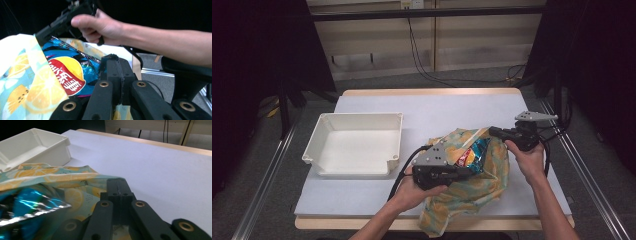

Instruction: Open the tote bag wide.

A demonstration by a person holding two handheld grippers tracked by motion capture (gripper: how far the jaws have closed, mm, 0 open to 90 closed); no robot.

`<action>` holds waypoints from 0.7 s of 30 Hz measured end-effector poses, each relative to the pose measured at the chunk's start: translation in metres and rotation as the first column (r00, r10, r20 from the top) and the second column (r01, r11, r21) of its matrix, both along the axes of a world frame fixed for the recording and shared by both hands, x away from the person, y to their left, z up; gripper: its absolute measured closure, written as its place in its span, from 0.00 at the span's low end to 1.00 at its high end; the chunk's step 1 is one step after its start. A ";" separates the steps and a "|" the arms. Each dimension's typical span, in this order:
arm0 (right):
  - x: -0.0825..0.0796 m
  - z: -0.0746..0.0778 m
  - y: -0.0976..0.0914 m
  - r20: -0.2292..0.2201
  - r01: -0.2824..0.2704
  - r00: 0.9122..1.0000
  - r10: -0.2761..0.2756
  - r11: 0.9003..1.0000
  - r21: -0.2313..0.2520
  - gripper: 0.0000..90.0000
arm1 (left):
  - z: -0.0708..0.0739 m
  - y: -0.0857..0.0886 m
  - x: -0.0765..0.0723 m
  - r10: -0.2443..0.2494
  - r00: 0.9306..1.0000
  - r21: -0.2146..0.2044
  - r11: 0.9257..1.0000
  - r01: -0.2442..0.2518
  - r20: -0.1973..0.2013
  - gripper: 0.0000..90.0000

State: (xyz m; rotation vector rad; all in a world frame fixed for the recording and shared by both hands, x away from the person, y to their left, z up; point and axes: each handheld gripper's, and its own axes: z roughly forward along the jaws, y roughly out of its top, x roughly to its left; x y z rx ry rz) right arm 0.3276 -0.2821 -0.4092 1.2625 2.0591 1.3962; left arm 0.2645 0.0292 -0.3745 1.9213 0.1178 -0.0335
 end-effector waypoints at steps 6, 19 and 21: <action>0.002 -0.010 -0.007 -0.013 0.020 1.000 -0.020 1.000 0.013 1.00 | 0.008 0.004 0.007 0.003 1.000 -0.067 0.998 -0.005 -0.031 1.00; -0.009 -0.013 0.012 0.000 -0.044 0.999 0.044 0.999 -0.007 1.00 | 0.026 0.005 0.027 0.058 0.997 -0.116 0.991 -0.063 -0.043 1.00; -0.009 -0.014 0.011 0.003 -0.044 0.999 0.044 0.999 -0.001 1.00 | 0.028 0.006 0.031 0.065 0.997 -0.133 0.988 -0.072 -0.052 1.00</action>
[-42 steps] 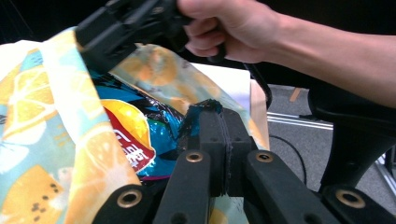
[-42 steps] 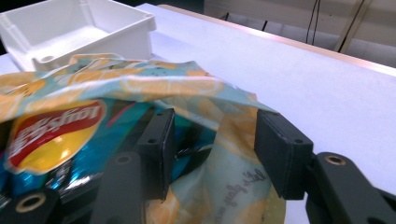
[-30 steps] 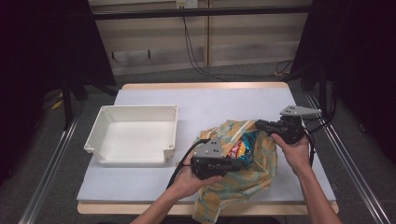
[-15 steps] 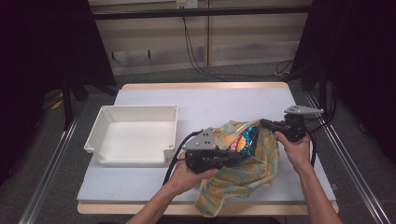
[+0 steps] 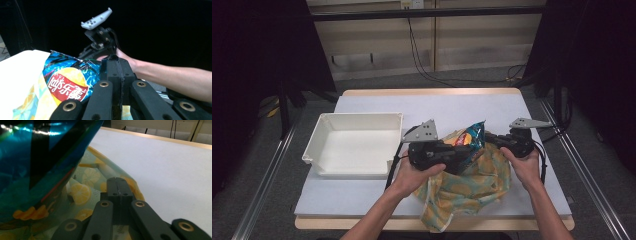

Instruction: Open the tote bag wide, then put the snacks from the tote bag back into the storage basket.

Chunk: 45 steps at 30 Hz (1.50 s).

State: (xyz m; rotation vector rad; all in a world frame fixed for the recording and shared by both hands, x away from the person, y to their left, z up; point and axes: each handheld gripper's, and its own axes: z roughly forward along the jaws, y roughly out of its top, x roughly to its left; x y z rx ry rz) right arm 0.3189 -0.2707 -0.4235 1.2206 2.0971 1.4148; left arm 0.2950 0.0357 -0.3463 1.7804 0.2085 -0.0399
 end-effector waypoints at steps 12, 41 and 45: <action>-0.007 0.003 0.004 0.006 -0.021 1.000 0.021 1.000 -0.002 1.00 | 0.016 -0.004 0.011 0.023 1.000 -0.010 1.000 -0.023 -0.001 1.00; -0.008 0.010 0.010 0.027 -0.047 0.999 0.048 0.999 -0.021 0.93 | 0.085 -0.011 0.028 0.025 0.999 -0.106 0.994 -0.020 0.048 1.00; -0.011 0.010 0.007 0.029 -0.053 0.998 0.053 0.999 -0.014 0.91 | 0.099 -0.011 0.029 0.022 0.998 -0.117 0.993 -0.016 0.052 1.00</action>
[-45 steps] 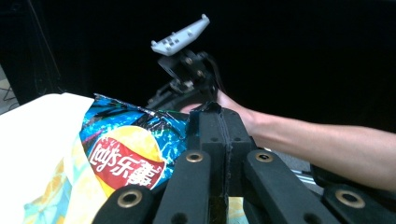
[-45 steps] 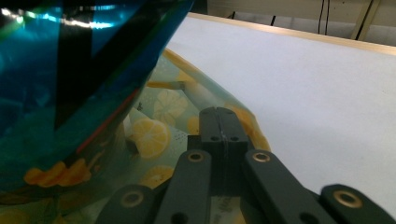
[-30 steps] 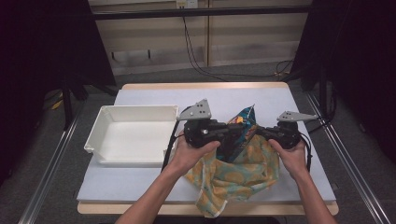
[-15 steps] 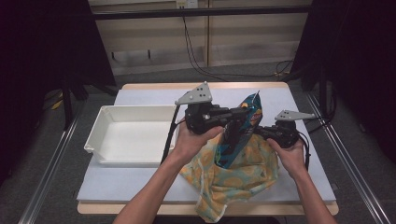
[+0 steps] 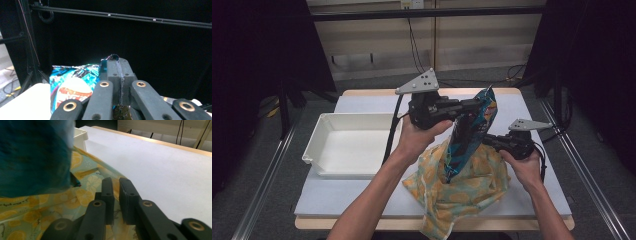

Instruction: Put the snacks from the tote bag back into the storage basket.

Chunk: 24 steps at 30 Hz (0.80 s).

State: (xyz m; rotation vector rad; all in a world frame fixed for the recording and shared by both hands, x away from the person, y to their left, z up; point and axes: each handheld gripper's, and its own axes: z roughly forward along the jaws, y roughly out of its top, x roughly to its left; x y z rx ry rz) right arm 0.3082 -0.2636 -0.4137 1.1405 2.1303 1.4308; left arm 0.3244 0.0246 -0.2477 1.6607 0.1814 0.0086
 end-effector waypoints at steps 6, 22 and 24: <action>-0.005 -0.001 -0.008 0.009 0.011 1.000 -0.011 1.000 0.019 0.85 | 0.012 0.008 0.002 0.008 1.000 -0.019 1.000 -0.008 0.012 1.00; -0.041 0.006 -0.025 0.039 0.033 0.999 -0.035 0.997 0.064 0.61 | 0.032 0.056 0.011 0.082 0.996 -0.069 0.994 -0.080 0.030 1.00; -0.048 0.005 -0.026 0.038 0.030 0.999 -0.033 0.997 0.071 0.60 | 0.030 0.063 0.011 0.097 0.995 -0.073 0.993 -0.095 0.025 1.00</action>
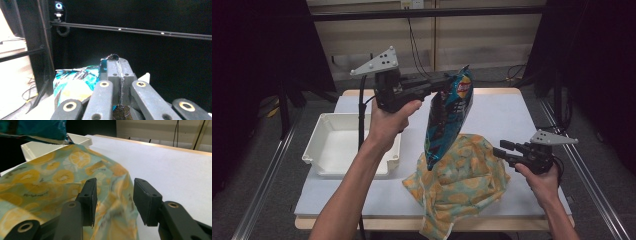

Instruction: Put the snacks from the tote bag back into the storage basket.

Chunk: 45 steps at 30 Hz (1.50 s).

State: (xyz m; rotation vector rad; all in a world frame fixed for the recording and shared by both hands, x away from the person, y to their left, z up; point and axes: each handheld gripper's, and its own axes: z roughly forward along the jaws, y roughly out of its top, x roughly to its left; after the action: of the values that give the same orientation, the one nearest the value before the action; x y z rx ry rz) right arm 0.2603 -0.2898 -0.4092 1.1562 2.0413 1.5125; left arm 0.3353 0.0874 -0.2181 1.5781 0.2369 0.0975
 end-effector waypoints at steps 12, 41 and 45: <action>-0.029 -0.005 -0.001 0.000 0.019 1.000 -0.019 1.000 -0.015 0.50 | 0.004 0.040 0.009 0.105 0.994 0.041 0.994 -0.104 -0.006 1.00; -0.073 -0.026 -0.009 -0.031 0.040 0.999 -0.040 0.999 -0.015 0.42 | -0.023 0.144 0.018 0.401 0.915 0.123 0.911 -0.393 -0.050 1.00; -0.072 -0.028 -0.008 -0.028 0.040 0.999 -0.040 0.999 -0.016 0.42 | -0.030 0.151 0.018 0.397 0.917 0.128 0.912 -0.389 -0.041 1.00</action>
State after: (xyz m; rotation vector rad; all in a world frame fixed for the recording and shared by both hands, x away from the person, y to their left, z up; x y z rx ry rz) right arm 0.1886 -0.2978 -0.4373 1.2118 2.0319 1.4677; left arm 0.3531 0.2386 -0.2478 1.6335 0.6110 0.3805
